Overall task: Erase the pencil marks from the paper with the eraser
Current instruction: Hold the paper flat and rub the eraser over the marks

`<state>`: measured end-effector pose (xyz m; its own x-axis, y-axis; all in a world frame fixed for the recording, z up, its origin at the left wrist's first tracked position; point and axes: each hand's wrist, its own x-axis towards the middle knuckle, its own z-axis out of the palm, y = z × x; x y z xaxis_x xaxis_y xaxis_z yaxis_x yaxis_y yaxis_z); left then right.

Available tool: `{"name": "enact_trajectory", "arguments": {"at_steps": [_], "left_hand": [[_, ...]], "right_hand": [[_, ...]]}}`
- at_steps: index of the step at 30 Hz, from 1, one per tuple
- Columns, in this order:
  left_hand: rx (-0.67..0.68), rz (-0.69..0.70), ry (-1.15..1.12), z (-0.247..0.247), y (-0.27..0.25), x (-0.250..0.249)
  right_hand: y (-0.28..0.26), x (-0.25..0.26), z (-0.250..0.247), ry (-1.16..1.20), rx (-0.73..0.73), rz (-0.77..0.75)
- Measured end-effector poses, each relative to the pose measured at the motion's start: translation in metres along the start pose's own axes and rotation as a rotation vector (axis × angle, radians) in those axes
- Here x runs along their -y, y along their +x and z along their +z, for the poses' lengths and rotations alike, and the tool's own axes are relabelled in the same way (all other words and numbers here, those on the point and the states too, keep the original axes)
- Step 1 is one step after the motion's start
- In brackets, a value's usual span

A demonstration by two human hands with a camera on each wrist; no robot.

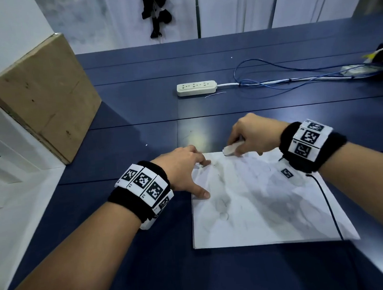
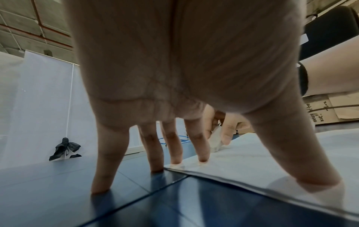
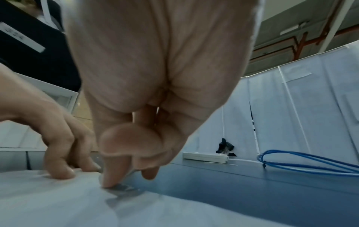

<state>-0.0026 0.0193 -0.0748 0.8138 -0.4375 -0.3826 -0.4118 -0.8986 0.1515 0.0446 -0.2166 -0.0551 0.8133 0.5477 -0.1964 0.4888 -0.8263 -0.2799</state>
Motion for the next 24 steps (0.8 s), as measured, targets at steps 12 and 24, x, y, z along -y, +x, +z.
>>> {"name": "enact_trajectory", "arguments": {"at_steps": [12,24], "left_hand": [[-0.003,0.002,0.005,0.000,0.002,0.002],[0.004,0.001,0.008,0.000,0.001,0.002]], "right_hand": [[-0.010,0.003,0.007,-0.001,0.040,-0.051],[-0.028,0.002,0.009,0.018,0.207,-0.115]]}}
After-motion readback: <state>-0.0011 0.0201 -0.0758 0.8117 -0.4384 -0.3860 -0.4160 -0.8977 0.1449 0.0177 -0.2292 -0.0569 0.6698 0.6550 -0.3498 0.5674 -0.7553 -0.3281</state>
